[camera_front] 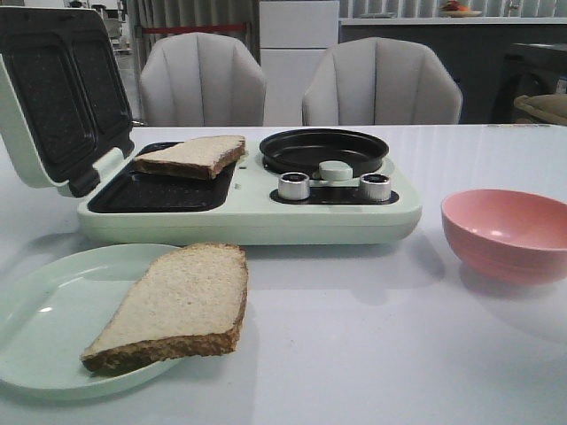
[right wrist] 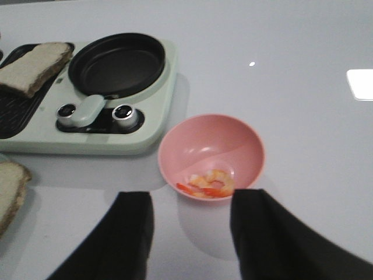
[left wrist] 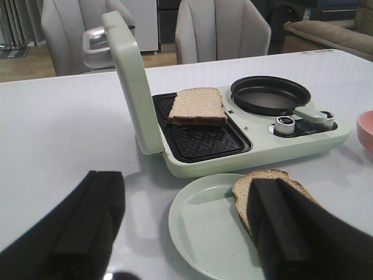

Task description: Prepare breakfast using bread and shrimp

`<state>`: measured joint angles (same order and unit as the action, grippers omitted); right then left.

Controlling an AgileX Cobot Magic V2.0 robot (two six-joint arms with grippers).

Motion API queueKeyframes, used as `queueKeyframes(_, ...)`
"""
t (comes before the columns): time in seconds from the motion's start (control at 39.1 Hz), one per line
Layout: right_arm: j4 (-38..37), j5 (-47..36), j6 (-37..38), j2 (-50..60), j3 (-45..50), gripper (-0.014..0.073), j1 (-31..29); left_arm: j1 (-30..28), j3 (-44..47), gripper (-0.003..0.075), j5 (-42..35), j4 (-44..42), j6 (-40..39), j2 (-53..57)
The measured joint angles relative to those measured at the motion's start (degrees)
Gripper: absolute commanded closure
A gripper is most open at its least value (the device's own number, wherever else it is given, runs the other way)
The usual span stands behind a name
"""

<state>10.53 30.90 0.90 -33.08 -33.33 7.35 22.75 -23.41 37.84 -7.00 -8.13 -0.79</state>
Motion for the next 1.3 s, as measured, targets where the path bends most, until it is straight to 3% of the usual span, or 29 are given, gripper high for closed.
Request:
queueKeyframes(0.51, 17.1, 1.2, -2.1, -35.3, -12.9, 0.0085, 18.8, 0.0, 0.0, 0.0207, -0.3, -0.1, 0.0, 0.0)
queueKeyframes(0.74, 30.5, 1.0, -11.9, -50.6, -18.3, 0.0085, 21.4, 0.0, 0.0, 0.0207, -0.4, -0.1, 0.0, 0.0)
queueKeyframes(1.02, 58.4, -0.7, -33.0, -63.6, -21.4, 0.0085, 21.4, 0.0, 0.0, 0.0207, -0.4, -0.1, 0.0, 0.0)
queueKeyframes(1.3, 69.7, -2.3, -42.4, -72.6, -21.5, 0.0085, 21.4, 0.0, 0.0, 0.0207, -0.4, -0.1, 0.0, 0.2)
